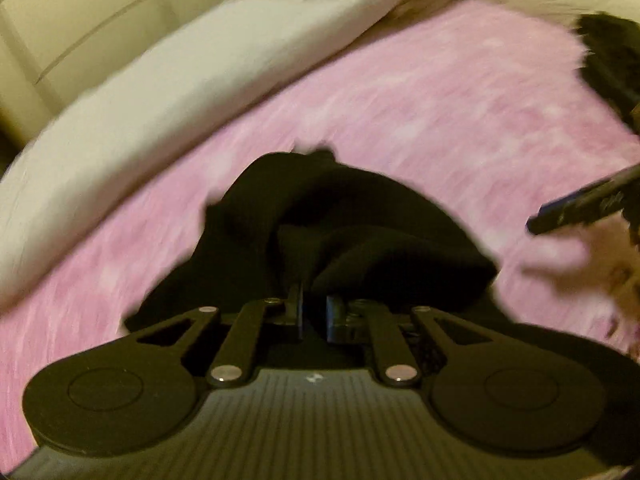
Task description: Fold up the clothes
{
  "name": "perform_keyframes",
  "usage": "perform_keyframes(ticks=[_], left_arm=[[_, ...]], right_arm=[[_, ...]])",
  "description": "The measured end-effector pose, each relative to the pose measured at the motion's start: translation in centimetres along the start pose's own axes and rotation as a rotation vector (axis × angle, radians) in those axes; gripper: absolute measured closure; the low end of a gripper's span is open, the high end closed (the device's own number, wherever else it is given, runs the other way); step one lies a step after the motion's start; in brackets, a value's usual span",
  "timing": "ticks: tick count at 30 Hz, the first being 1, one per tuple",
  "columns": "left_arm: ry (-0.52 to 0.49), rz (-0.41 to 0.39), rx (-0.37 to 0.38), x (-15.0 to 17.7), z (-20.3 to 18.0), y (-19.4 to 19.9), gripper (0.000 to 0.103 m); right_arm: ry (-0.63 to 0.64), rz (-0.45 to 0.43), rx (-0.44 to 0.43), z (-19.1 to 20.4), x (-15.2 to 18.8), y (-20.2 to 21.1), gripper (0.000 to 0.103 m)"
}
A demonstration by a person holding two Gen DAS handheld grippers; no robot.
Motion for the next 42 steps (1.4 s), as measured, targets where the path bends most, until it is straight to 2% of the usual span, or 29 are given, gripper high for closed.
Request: perform_keyframes(ticks=[3,6,8,11,14,19,20,21,22,23,25,27,31,33,35,37,38,40,41,42], left_arm=[[0.075,0.044,-0.007,2.5,1.2,-1.1,0.094],[0.100,0.034,0.002,3.6,1.6,-1.4,0.094],[0.098,0.018,0.011,3.8,1.9,-1.4,0.094],[0.087,0.003,0.019,4.5,2.6,-1.3,0.094],[0.072,0.000,0.023,5.3,3.2,-1.2,0.094],[0.025,-0.009,0.029,5.8,3.2,-1.1,0.094],[0.015,-0.016,0.033,5.7,3.0,-0.9,0.094],[0.006,-0.024,0.037,5.4,2.7,-0.8,0.094],[-0.003,-0.033,0.041,5.0,2.4,-0.6,0.094],[-0.011,-0.042,0.045,4.6,2.1,-0.4,0.094],[-0.026,-0.068,0.058,3.6,1.3,0.1,0.095],[-0.037,-0.109,0.088,2.0,0.0,1.0,0.095],[-0.051,-0.218,0.192,-2.4,-4.9,2.8,0.095],[-0.041,-0.280,0.268,-5.2,-8.8,3.4,0.095],[-0.019,-0.324,0.361,-8.2,-13.2,3.7,0.094],[-0.034,-0.318,0.455,-10.4,-17.6,3.8,0.079],[-0.042,-0.327,0.508,-10.9,-19.3,4.0,0.078],[-0.063,-0.336,0.547,-10.9,-21.1,4.4,0.077],[-0.071,-0.310,0.536,-10.3,-21.2,4.0,0.077],[-0.078,-0.276,0.519,-9.5,-21.1,3.4,0.077]], right_arm=[[0.010,0.076,-0.064,1.3,0.2,-3.1,0.023],[0.085,0.140,-0.044,3.3,0.7,-6.0,0.022],[0.062,0.150,-0.056,3.8,1.3,-7.5,0.022],[-0.191,0.071,-0.143,2.1,2.2,-7.8,0.021],[-0.444,-0.052,-0.214,-0.1,3.6,-7.1,0.020],[-0.691,-0.307,-0.317,-2.9,4.9,-6.6,0.022],[-0.729,-0.356,-0.344,-3.4,4.7,-6.4,0.032],[-0.754,-0.379,-0.363,-3.9,4.3,-6.2,0.063],[-0.753,-0.377,-0.361,-4.2,3.5,-6.0,0.085],[-0.738,-0.366,-0.347,-4.4,2.7,-5.6,0.094],[-0.697,-0.353,-0.329,-4.6,0.8,-4.5,0.095],[-0.597,-0.368,-0.311,-4.3,-1.7,-1.2,0.096],[-0.293,-0.460,-0.163,-2.8,-7.7,8.6,0.096],[-0.099,-0.528,-0.037,-1.2,-10.8,15.0,0.096],[0.115,-0.613,0.150,1.0,-12.5,20.8,0.096],[0.295,-0.688,0.359,2.6,-12.7,24.8,0.096],[0.372,-0.718,0.468,2.9,-12.5,26.2,0.094],[0.470,-0.697,0.596,1.6,-11.9,26.8,0.072],[0.471,-0.663,0.658,0.0,-11.5,26.4,0.050],[0.430,-0.624,0.689,-2.0,-11.2,25.7,0.044]])
Point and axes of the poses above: each gripper's, at about its wrist camera, not at the fingertips, and y roughly against the way its jaws point, z to its left, x to its underside, the point moved 1 cm from there along -y, roughly the way its jaws point, and after that the axes turned 13 degrees about -x, right-handed, at the moved point
